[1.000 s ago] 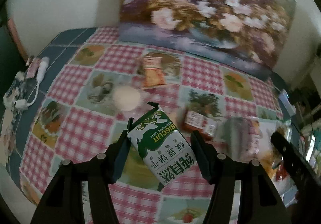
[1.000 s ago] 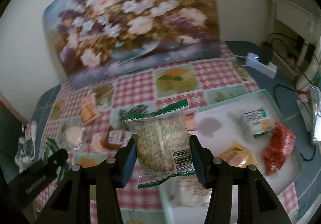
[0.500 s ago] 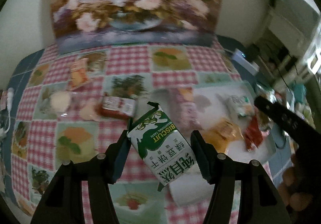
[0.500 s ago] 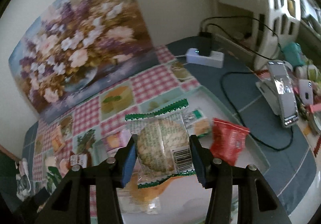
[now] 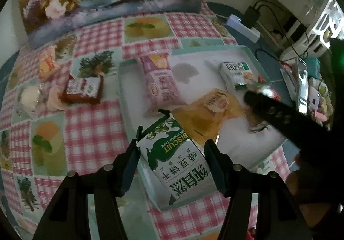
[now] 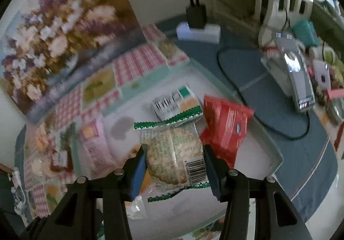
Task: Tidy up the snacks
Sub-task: 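Carry the carton and packet into the white tray and release both, then move both tools back to the remaining snacks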
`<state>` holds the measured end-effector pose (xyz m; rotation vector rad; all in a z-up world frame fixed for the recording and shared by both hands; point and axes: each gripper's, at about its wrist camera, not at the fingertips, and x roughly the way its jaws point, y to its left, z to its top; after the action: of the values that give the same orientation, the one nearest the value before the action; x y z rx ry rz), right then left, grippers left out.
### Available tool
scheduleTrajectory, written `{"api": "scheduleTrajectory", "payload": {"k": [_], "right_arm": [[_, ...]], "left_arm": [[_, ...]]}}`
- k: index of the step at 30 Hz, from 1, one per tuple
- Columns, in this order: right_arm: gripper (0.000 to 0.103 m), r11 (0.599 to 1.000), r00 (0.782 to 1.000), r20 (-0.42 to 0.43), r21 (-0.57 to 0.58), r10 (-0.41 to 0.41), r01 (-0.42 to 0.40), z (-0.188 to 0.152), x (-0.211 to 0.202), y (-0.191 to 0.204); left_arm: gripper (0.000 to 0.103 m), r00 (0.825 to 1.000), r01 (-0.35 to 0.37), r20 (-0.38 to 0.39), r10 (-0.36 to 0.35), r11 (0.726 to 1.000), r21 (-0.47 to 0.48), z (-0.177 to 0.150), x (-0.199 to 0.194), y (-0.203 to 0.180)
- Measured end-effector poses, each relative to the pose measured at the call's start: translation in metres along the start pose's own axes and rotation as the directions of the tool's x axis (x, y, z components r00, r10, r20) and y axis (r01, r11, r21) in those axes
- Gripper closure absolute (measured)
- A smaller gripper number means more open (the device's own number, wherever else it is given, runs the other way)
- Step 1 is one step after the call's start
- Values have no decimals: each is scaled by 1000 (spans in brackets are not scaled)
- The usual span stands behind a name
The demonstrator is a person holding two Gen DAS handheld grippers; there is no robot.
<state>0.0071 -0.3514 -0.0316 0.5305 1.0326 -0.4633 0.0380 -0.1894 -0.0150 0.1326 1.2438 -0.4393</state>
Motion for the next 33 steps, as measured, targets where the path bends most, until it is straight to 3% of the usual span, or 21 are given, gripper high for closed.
{"api": "scheduleTrajectory", "payload": {"k": [4, 14, 21, 25, 28, 33], "right_arm": [[49, 999, 998, -53, 31, -16, 17, -4, 11, -8], [47, 998, 996, -74, 46, -39, 43, -7, 9, -16], [26, 998, 996, -75, 46, -41, 45, -5, 10, -14], [23, 998, 997, -67, 46, -43, 46, -5, 9, -14], [6, 998, 997, -61, 43, -38, 41, -4, 9, -13], [0, 999, 999, -42, 21, -32, 33, -5, 6, -7]], "left_arm": [[40, 1000, -8, -15, 9, 1000, 26, -1, 6, -7], [38, 1000, -8, -26, 8, 999, 39, 1, 11, -10], [37, 1000, -17, -8, 17, 1000, 17, 3, 5, -4], [21, 999, -31, 12, 31, 999, -16, 6, 1, 5], [20, 999, -44, 26, 45, 998, -47, 7, -3, 14], [15, 996, -72, 41, 77, 990, -123, 10, -5, 32]]}}
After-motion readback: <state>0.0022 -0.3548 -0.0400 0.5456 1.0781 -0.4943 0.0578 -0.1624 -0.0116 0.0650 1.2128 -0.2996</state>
